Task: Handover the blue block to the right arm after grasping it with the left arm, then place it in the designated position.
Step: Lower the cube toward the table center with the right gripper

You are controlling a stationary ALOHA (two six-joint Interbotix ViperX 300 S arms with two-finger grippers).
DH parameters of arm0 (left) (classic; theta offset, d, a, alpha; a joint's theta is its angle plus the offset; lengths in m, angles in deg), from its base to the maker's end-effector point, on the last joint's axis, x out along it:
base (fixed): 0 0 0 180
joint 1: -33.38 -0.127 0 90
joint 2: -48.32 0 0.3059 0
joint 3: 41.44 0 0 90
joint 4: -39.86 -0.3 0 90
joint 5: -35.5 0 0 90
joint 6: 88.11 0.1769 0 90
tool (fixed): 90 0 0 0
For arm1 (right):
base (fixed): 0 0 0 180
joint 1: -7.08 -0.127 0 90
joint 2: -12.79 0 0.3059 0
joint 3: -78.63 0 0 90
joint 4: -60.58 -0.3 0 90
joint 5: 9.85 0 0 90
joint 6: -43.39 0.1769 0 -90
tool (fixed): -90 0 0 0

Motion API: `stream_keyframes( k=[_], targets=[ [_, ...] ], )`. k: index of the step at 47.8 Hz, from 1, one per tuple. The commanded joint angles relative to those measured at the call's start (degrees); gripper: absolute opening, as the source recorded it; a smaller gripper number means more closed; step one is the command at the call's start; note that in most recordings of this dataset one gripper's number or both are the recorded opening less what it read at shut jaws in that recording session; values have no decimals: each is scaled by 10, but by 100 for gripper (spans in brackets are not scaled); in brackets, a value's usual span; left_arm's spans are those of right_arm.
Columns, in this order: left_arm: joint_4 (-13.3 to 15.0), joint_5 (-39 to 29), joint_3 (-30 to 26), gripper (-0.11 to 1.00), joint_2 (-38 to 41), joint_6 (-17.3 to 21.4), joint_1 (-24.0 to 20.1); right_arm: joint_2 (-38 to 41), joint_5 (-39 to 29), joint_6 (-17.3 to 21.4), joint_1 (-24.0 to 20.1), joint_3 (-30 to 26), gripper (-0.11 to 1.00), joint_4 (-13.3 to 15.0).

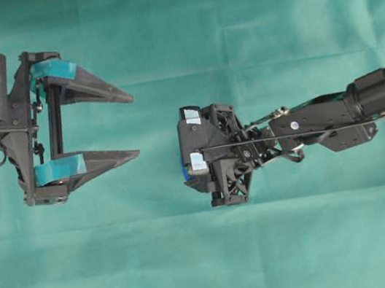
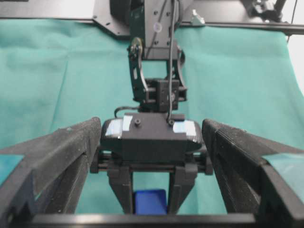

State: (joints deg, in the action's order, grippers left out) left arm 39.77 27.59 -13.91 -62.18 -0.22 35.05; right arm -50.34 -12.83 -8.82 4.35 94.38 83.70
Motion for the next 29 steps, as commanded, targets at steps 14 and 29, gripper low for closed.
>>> stream_keyframes(
  k=[14, 29],
  targets=[
    [0, 3, -10, 100, -4, 0, -2, -8, 7, 0, 4, -11, 56, -1],
    [-1, 3, -10, 100, -3, 0, -2, -11, 8, -1, 4, -4, 56, 0]
  ],
)
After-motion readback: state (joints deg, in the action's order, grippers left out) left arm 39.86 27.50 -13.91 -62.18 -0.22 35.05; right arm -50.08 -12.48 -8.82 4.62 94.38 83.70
